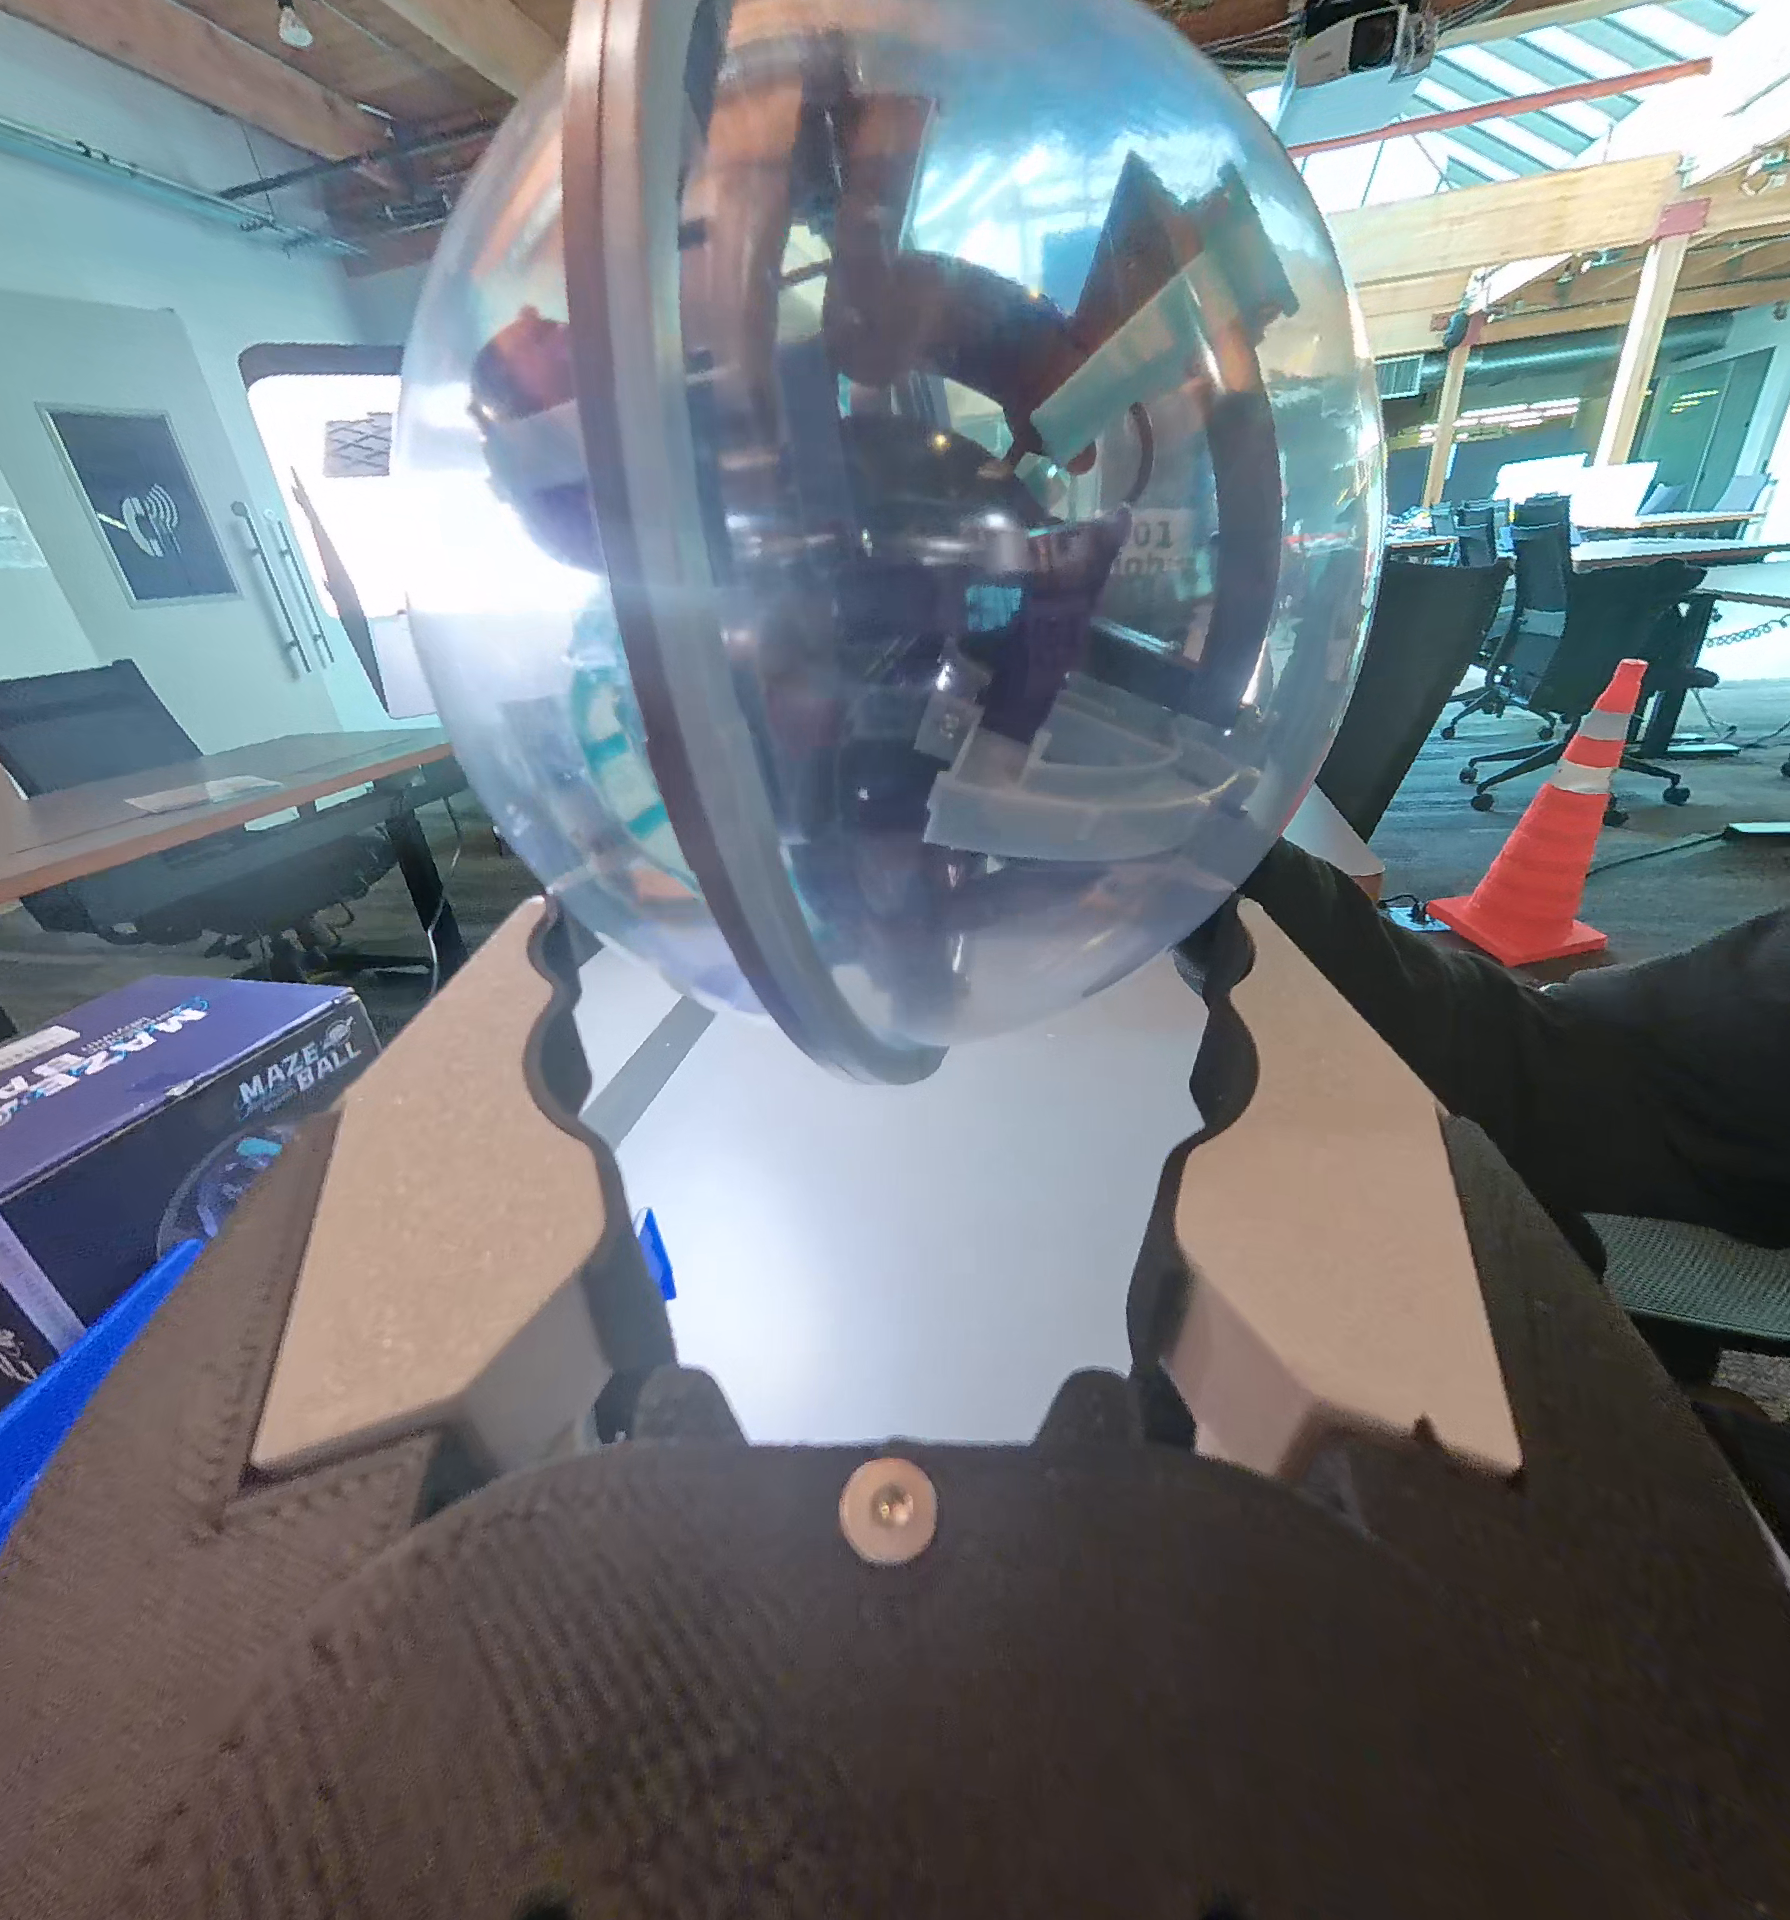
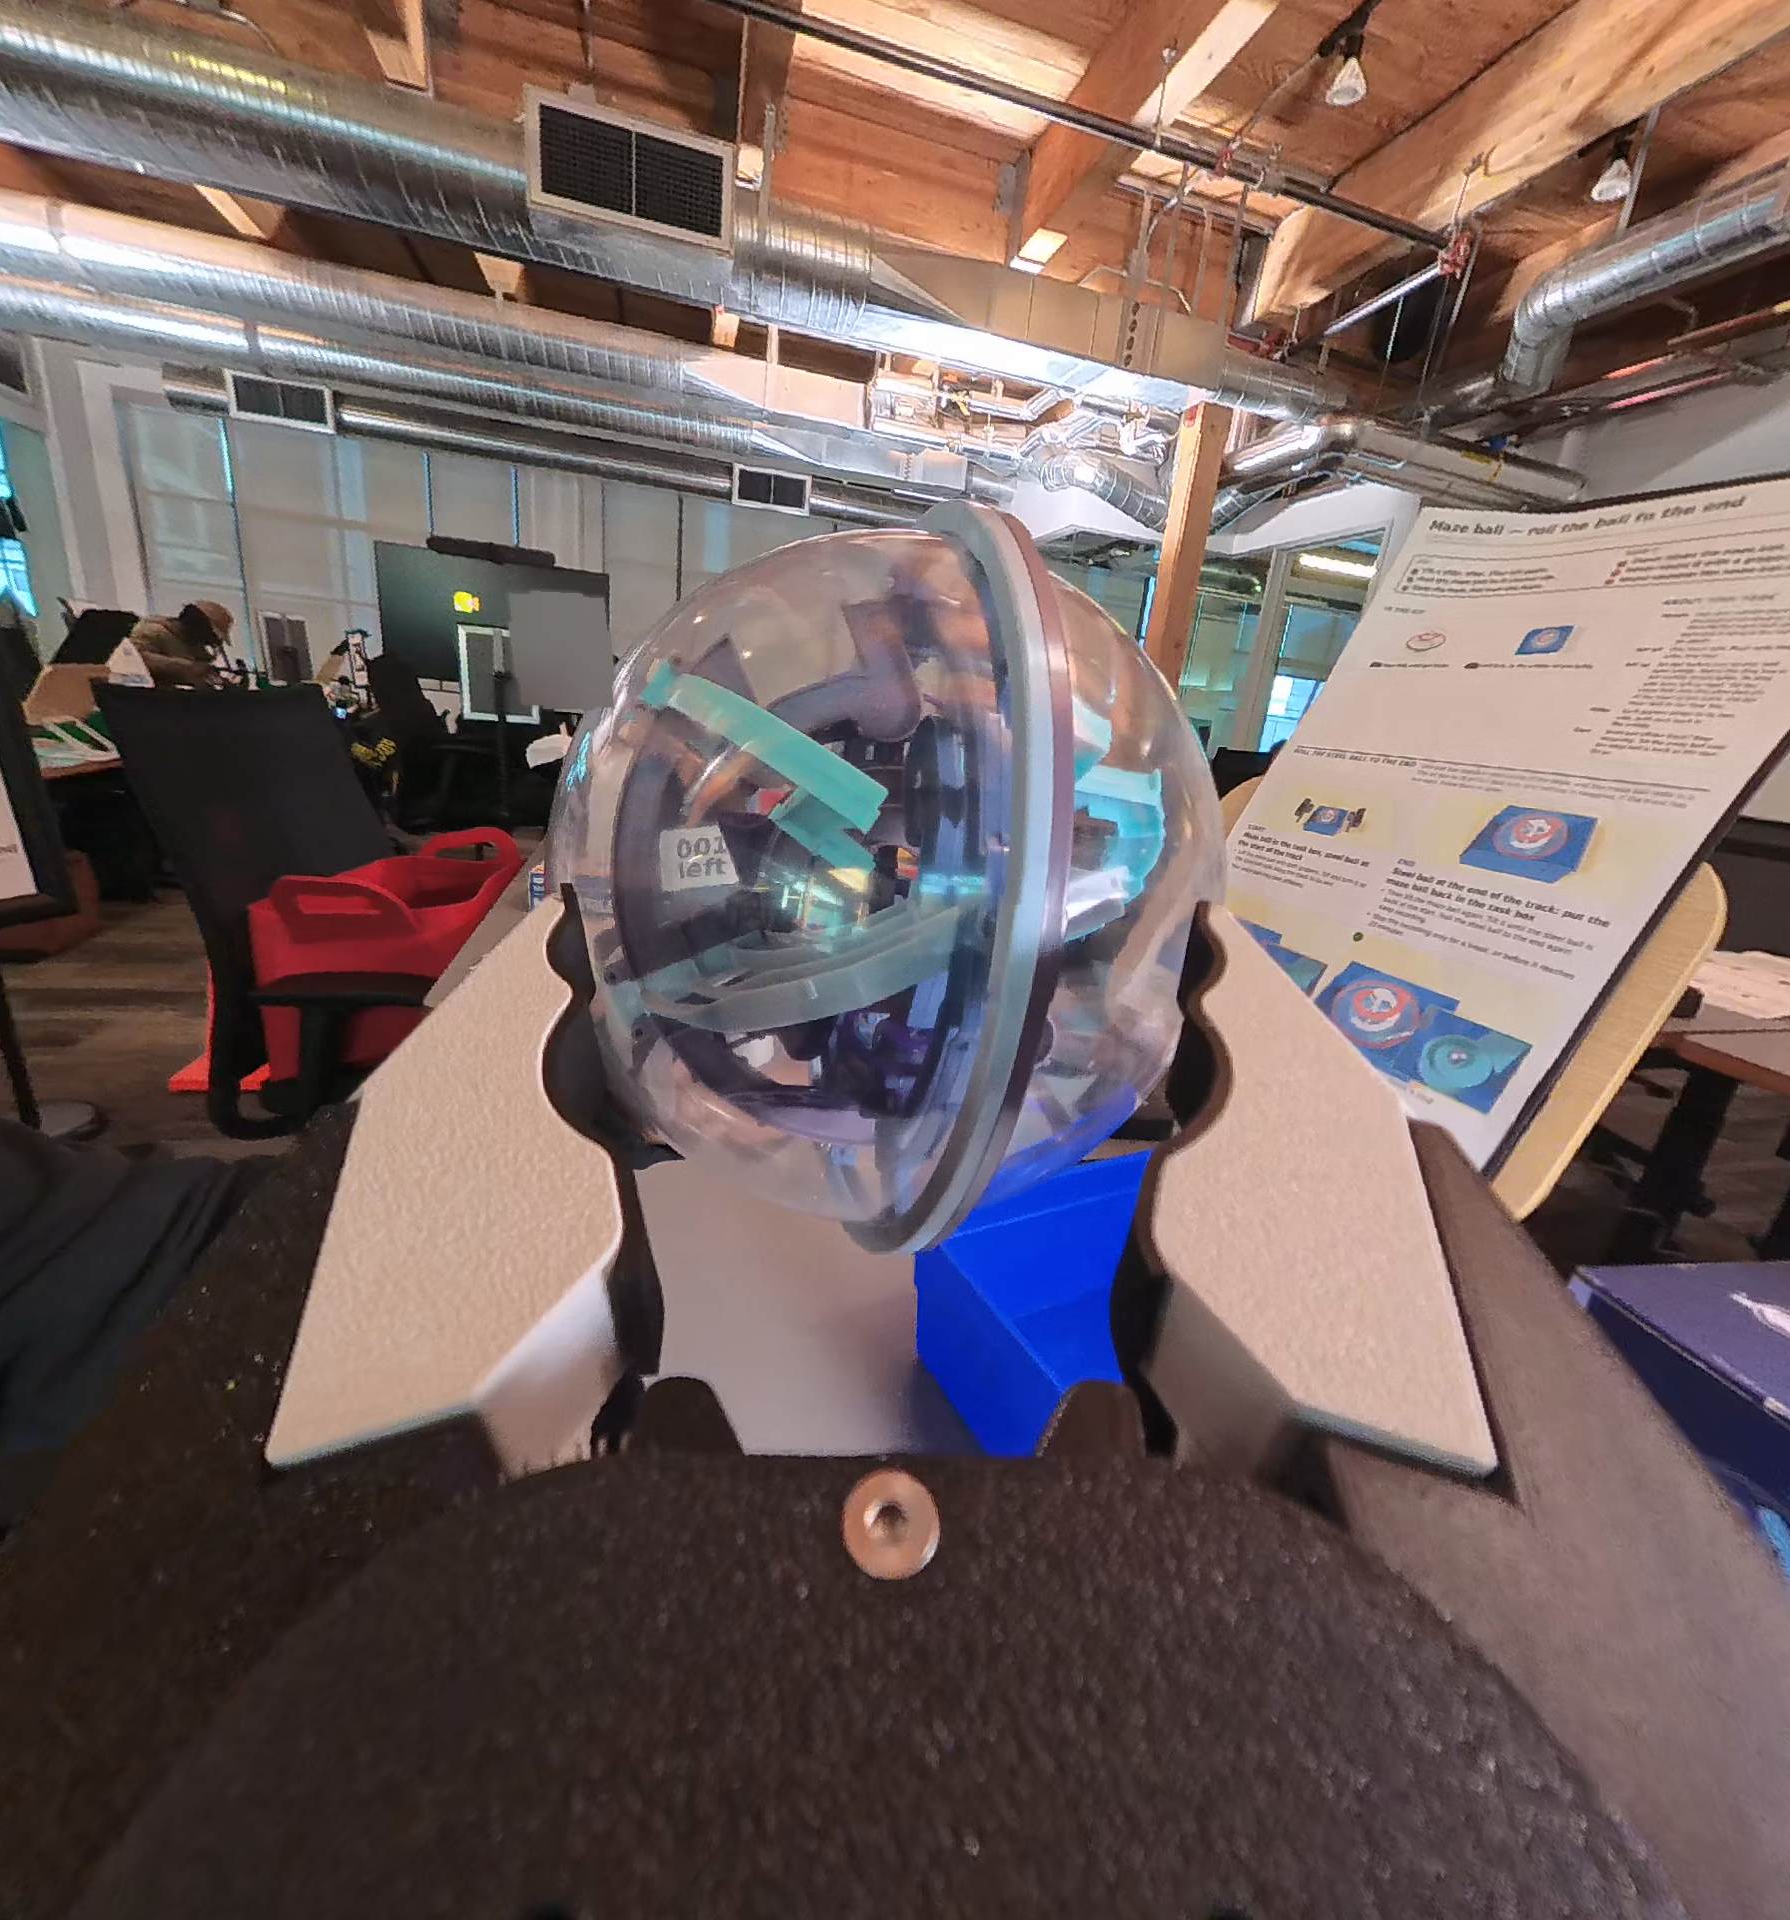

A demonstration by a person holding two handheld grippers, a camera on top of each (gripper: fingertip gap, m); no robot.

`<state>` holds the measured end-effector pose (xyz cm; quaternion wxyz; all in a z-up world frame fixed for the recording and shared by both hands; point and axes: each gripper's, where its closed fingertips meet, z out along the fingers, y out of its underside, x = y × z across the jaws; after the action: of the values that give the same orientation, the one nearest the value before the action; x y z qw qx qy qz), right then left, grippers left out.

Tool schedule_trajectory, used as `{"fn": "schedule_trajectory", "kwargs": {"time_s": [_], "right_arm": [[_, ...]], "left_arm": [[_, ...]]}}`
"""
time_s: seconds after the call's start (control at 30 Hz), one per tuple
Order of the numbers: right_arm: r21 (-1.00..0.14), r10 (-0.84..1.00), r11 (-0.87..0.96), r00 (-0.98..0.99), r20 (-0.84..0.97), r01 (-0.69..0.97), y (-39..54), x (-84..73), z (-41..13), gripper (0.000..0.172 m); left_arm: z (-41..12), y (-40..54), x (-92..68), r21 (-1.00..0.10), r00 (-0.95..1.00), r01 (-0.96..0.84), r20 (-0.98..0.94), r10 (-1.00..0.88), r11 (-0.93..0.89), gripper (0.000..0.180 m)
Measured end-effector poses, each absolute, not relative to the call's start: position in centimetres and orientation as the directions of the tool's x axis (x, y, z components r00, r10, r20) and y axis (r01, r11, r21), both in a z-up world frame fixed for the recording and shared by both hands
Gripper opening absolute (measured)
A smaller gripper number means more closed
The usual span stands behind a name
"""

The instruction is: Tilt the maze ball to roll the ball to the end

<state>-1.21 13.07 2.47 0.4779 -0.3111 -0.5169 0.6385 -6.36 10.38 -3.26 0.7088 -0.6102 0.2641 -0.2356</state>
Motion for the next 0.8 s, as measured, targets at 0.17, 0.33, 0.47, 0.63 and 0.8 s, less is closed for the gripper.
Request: {"fn": "schedule_trajectory", "kwargs": {"time_s": [0.17,0.33,0.47,0.63,0.8], "right_arm": [[-0.968,0.936,-0.118,-0.351,-0.034,-0.220,14.4,-1.8,1.8,0.111],[-0.955,0.926,-0.244,-0.331,-0.179,-0.168,16.1,-2.5,0.2,0.111],[-0.931,0.901,-0.355,-0.298,-0.315,-0.089,17.0,-2.5,-2.8,0.111],[-0.846,0.814,-0.533,-0.264,-0.518,0.016,16.4,-1.4,-9.6,0.111],[-0.729,0.699,-0.670,-0.214,-0.683,0.139,13.9,0.4,-16.6,0.111]], "left_arm": [[-3.6,11.0,-6.7,-0.995,0.752,0.079,0.023,-0.658,0.055,0.119],[-5.8,12.1,-6.7,-0.982,0.735,0.161,0.185,-0.652,-0.097,0.118],[-8.9,12.3,-6.2,-0.941,0.702,0.217,0.336,-0.628,-0.261,0.117],[-15.1,10.5,-4.5,-0.836,0.664,0.260,0.518,-0.539,-0.482,0.117],[-21.1,7.0,-2.2,-0.693,0.617,0.268,0.657,-0.433,-0.669,0.117]]}}
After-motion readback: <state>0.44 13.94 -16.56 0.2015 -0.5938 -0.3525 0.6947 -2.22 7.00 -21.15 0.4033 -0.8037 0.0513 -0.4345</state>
